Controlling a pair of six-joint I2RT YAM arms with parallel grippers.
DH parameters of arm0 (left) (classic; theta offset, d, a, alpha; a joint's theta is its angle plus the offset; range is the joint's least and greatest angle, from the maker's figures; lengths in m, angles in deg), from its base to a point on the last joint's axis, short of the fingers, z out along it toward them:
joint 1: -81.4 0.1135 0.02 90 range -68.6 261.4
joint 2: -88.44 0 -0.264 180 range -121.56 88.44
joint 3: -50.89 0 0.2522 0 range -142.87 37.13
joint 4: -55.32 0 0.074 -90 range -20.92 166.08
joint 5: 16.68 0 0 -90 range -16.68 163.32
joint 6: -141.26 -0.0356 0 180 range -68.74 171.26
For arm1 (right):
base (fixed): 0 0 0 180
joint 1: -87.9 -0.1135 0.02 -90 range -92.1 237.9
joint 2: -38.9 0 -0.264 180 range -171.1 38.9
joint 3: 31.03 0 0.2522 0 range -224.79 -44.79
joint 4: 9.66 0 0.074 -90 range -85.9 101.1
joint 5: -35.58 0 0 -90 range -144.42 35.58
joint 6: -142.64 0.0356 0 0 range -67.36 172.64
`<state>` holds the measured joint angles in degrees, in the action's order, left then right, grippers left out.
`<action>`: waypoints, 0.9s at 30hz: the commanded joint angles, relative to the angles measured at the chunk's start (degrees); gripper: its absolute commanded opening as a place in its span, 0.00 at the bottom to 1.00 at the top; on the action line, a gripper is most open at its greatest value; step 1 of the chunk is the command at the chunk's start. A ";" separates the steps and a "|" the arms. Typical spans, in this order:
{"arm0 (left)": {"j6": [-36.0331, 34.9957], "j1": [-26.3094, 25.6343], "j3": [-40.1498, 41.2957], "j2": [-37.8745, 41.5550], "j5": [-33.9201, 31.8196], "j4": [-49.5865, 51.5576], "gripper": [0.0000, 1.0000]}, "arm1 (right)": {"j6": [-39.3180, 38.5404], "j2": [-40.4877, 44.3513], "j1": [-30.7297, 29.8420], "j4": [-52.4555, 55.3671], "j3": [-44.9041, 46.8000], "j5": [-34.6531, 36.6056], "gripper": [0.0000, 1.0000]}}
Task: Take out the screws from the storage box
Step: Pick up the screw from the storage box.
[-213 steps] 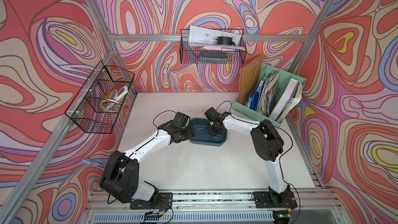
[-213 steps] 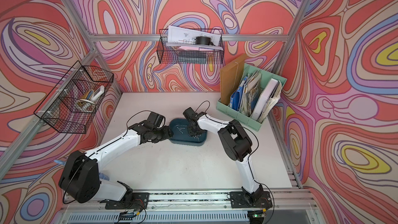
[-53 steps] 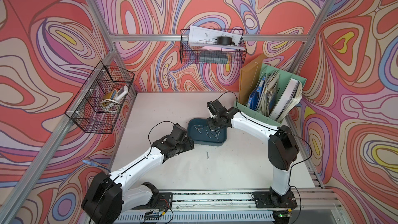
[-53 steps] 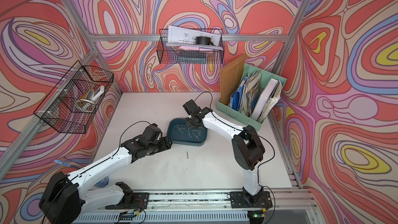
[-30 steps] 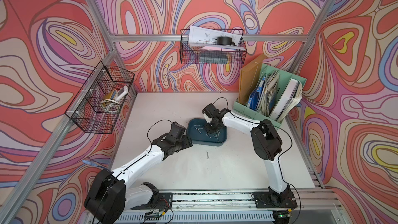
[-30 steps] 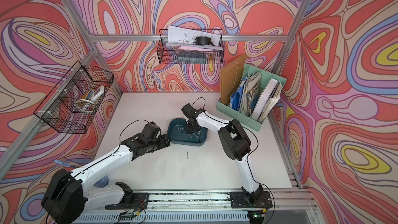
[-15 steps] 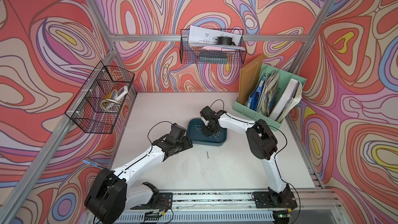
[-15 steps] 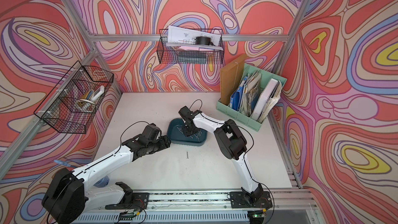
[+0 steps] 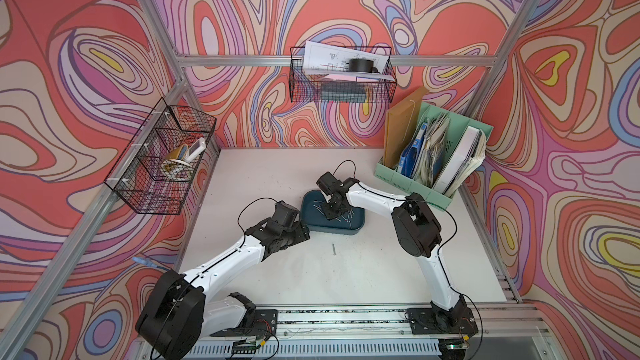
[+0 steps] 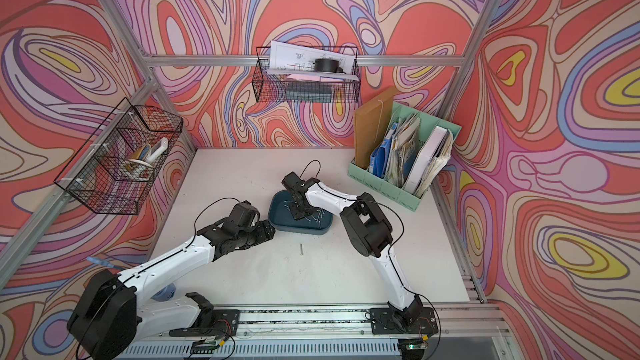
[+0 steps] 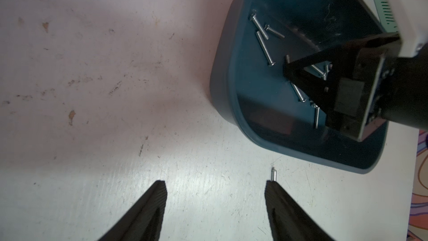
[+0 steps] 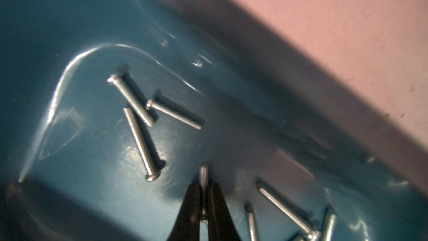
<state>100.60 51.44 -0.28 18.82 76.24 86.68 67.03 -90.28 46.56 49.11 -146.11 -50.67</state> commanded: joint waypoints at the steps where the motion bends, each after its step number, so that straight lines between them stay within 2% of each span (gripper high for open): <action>1: 0.36 0.33 1.12 1.78 0.66 -0.30 0.73 | 1.90 -2.24 -0.37 1.91 0.69 0.03 0.03; 4: 0.49 0.28 1.50 2.97 0.74 0.05 0.73 | 2.63 -0.49 -0.35 1.26 -0.03 -0.05 0.00; 13: 0.49 0.31 2.56 5.99 2.35 -0.28 0.73 | 4.63 5.27 -0.40 0.89 -1.39 2.03 0.00; 27: 1.51 -0.41 3.13 5.71 6.66 -2.05 0.72 | 7.76 13.76 -0.46 1.00 4.48 2.45 0.00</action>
<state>101.35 51.38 2.04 24.28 81.64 85.83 73.26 -78.46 46.45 49.66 -142.87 -48.42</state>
